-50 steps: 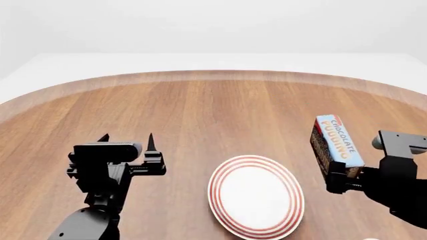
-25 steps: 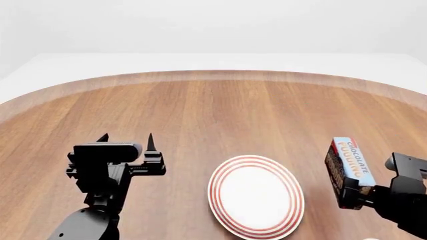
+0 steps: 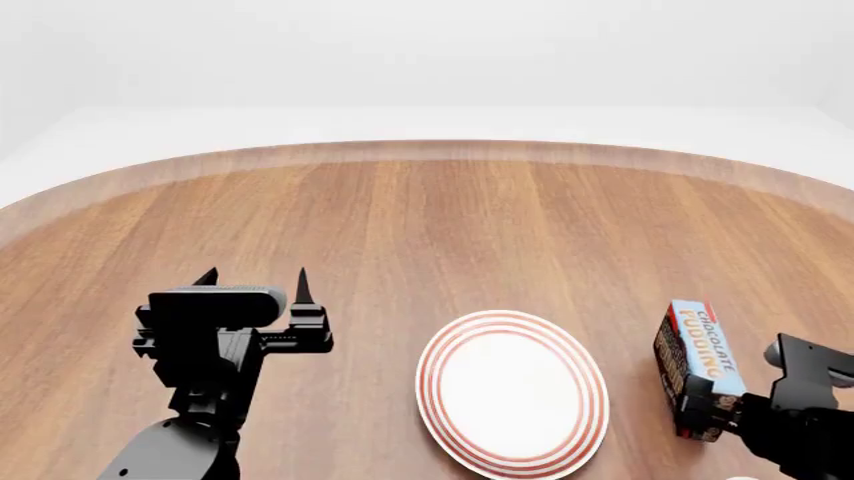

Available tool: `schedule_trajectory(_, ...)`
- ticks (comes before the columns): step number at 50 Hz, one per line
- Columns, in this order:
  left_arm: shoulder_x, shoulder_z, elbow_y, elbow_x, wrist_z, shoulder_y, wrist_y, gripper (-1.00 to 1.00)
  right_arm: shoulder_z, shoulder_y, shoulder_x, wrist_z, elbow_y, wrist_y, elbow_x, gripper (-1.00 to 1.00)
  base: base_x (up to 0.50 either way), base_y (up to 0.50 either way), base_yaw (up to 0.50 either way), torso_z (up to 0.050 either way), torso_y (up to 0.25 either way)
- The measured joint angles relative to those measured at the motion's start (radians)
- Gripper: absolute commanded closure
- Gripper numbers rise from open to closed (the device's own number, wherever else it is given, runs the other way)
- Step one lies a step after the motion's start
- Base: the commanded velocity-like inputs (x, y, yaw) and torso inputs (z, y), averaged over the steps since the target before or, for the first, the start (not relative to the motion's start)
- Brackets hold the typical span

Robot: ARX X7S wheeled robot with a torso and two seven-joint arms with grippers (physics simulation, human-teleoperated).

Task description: Put the chocolate pudding to the right of the plate.

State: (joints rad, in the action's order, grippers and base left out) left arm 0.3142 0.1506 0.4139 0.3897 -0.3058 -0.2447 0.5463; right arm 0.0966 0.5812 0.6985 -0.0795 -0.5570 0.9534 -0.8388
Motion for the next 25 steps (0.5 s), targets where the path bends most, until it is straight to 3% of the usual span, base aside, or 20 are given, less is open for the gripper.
schedule_trajectory(11,0.001,0.006,-0.001,0.001,-0.003,-0.001,-0.002,-1.00,0.007,0.002,-0.007,0.016,-0.046,-0.037,0.012,1.00,0.00,0.00,0.00,0.000,0.000)
schedule_trajectory(12,0.001,0.006,-0.002,0.001,-0.003,-0.001,-0.003,-1.00,0.007,0.003,-0.008,0.016,-0.049,-0.039,0.010,-1.00,0.00,0.00,0.00,0.000,0.000)
schedule_trajectory(25,0.004,0.013,-0.008,0.001,-0.005,-0.001,-0.010,-1.00,-0.015,-0.010,-0.001,0.003,-0.013,-0.049,0.010,-1.00,0.00,0.00,0.00,0.000,0.000)
